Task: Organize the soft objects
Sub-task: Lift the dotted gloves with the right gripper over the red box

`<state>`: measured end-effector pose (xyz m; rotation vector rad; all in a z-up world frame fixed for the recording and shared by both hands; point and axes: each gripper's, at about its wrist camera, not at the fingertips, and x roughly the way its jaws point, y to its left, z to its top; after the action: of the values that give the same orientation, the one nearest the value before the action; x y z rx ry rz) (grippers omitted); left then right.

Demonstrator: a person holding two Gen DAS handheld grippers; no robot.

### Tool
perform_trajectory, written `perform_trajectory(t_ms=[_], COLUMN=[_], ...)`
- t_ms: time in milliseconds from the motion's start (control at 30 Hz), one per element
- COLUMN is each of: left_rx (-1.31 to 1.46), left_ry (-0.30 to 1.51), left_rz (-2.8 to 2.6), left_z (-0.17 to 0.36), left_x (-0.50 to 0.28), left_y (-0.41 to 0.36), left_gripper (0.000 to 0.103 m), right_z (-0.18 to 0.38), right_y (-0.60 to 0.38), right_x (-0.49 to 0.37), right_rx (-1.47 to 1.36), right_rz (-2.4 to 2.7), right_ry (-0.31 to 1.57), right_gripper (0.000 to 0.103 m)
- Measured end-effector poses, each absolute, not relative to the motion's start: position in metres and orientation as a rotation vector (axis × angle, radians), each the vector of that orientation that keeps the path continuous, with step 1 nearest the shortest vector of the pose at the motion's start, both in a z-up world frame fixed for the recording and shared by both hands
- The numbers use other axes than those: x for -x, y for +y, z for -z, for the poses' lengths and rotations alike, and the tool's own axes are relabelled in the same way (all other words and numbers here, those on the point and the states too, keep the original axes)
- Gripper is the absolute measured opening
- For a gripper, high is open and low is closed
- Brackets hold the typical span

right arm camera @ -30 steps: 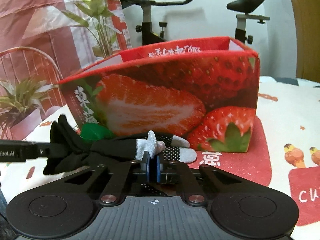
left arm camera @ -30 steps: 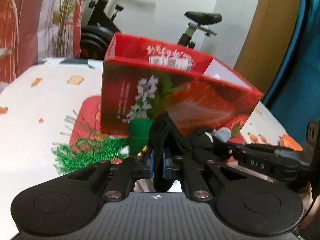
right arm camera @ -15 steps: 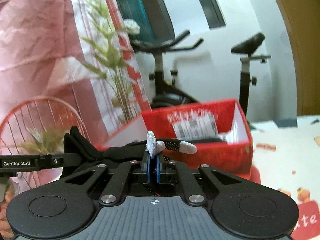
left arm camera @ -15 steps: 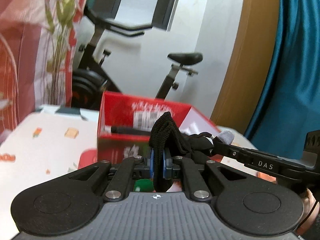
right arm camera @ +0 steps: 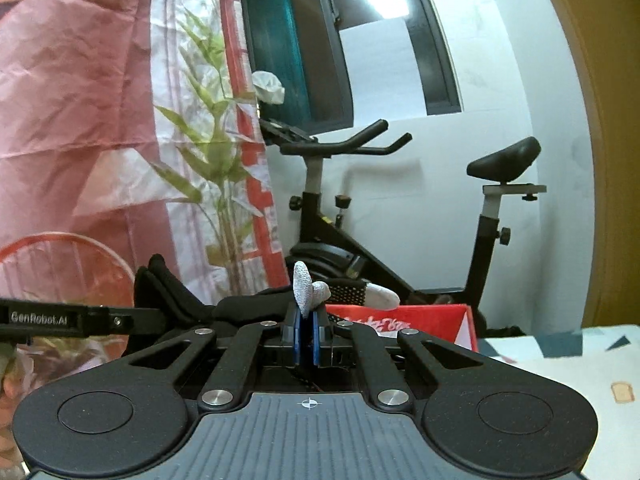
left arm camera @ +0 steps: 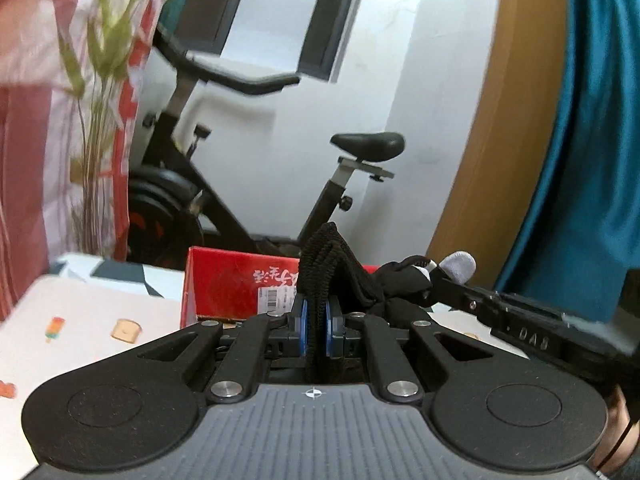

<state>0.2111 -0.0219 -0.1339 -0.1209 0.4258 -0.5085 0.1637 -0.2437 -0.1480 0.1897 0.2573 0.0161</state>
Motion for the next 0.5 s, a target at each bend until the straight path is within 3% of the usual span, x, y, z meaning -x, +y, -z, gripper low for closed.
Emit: perform_trajectory(t_ms=[500], left_rx=[0.041], left_ry=[0.655], left_rz=[0.409], left_z=[0.172], left_x=[-0.282], left_y=[-0.024], left_gripper=[0.012], right_z=[0.226], right_y=[-0.250], right_x=[-0.245], right_rx=[-0.348], right_rz=[-0.040], right_ry=[0.587], right_gripper=[0.005])
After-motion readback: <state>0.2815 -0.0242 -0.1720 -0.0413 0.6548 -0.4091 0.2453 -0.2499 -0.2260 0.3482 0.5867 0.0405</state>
